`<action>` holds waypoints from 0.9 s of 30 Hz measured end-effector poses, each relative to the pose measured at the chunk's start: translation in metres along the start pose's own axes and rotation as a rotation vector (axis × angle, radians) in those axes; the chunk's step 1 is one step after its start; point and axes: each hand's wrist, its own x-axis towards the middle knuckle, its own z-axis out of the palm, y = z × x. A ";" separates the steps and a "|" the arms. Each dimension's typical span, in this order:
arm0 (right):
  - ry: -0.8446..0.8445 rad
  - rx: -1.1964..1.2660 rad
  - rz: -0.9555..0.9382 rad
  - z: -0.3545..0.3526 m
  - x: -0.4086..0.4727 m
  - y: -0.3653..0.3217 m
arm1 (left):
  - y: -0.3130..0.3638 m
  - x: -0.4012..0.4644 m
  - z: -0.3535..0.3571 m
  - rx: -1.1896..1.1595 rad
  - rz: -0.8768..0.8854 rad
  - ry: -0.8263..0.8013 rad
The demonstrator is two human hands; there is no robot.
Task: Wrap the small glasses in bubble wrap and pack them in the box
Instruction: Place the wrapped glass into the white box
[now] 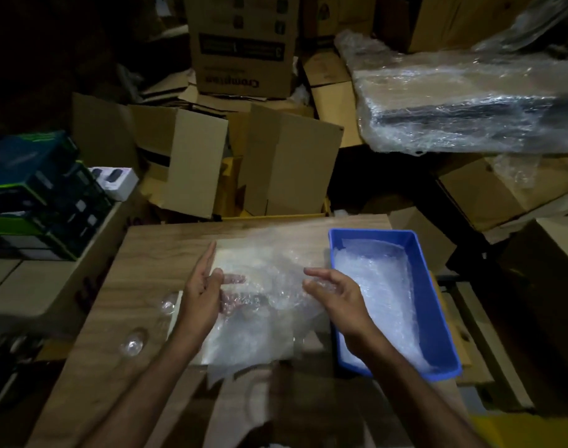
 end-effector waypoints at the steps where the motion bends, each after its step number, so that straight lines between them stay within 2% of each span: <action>1: -0.011 0.026 0.001 0.004 0.000 -0.003 | 0.000 -0.001 -0.008 -0.006 -0.015 -0.020; 4: -0.054 0.021 0.017 0.012 0.003 -0.007 | -0.001 -0.001 -0.034 -0.071 -0.111 -0.080; 9: -0.128 -0.208 -0.027 0.020 0.005 -0.008 | -0.002 -0.005 -0.069 -0.137 -0.223 -0.213; 12: -0.131 -0.389 -0.051 0.030 0.008 -0.011 | -0.009 -0.001 -0.080 0.088 -0.172 -0.198; 16: -0.159 -0.790 -0.168 0.041 0.010 -0.018 | -0.007 -0.003 -0.076 0.498 -0.048 -0.114; 20: -0.188 -1.005 -0.207 0.040 0.015 -0.013 | -0.006 -0.007 -0.087 0.593 0.131 -0.135; 21: -0.212 -1.002 -0.229 0.038 0.017 -0.015 | -0.005 -0.006 -0.094 0.557 0.145 -0.174; 23: -0.284 -0.894 -0.191 0.034 0.017 -0.028 | 0.001 -0.004 -0.106 0.308 0.089 -0.270; 25: -0.394 -0.636 -0.105 0.036 0.016 -0.044 | 0.006 -0.005 -0.109 0.035 -0.027 -0.379; 27: -0.405 -0.375 -0.082 0.043 0.018 -0.047 | 0.000 -0.001 -0.105 0.030 -0.085 -0.397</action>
